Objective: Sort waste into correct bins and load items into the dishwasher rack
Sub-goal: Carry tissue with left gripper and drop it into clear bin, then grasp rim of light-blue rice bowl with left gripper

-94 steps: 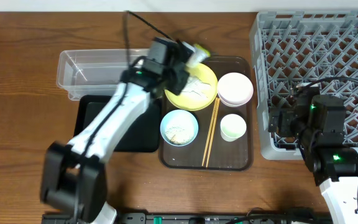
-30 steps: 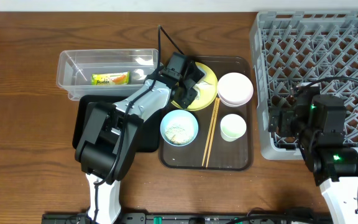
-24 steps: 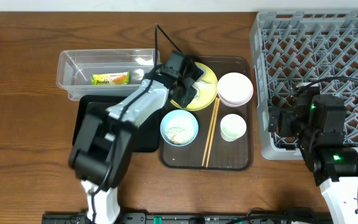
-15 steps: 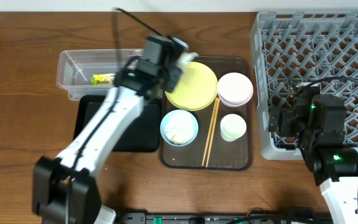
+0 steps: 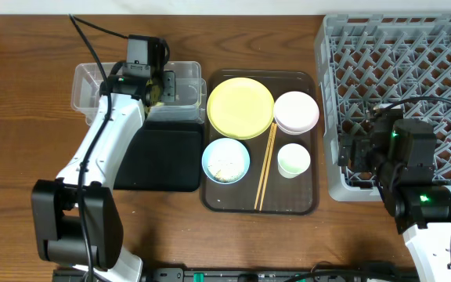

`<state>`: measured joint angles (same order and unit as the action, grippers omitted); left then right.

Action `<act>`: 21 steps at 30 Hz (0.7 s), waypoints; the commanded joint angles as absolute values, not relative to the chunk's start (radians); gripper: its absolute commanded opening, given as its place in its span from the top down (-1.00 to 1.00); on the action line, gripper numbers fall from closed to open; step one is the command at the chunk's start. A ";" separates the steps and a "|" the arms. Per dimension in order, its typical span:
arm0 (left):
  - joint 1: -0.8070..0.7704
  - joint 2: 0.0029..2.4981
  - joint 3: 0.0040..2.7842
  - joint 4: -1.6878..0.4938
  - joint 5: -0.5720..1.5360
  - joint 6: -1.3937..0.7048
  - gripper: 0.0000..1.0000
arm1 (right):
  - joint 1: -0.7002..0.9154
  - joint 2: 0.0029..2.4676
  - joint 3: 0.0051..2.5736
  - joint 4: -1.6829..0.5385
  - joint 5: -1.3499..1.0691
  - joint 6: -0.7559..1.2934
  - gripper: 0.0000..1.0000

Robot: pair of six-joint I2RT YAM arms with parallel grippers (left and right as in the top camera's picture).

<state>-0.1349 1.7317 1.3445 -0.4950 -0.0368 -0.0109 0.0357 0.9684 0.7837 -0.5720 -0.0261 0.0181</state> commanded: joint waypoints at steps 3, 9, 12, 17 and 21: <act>-0.155 1.633 1.351 -0.570 -0.033 -0.065 -0.07 | 0.026 0.967 0.803 -0.573 -0.027 0.029 -0.99; -0.257 1.544 1.350 -0.752 0.155 -0.114 -0.08 | 0.026 0.967 0.803 -0.572 -0.027 0.029 -0.99; -0.336 1.559 1.341 -0.809 0.161 -0.168 -0.07 | 0.026 0.967 0.803 -0.573 -0.027 0.029 -0.99; -0.464 1.636 1.315 -0.802 0.161 -0.233 -0.01 | 0.026 0.967 0.803 -0.573 -0.027 0.029 -0.99; -0.548 1.727 1.315 -0.799 0.162 -0.278 0.01 | 0.026 0.967 0.803 -0.574 -0.027 0.029 -0.98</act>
<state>-0.5079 1.6718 1.3319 -0.8009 0.1513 -0.2180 0.0357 0.9684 0.7845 -0.5720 -0.0261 0.0181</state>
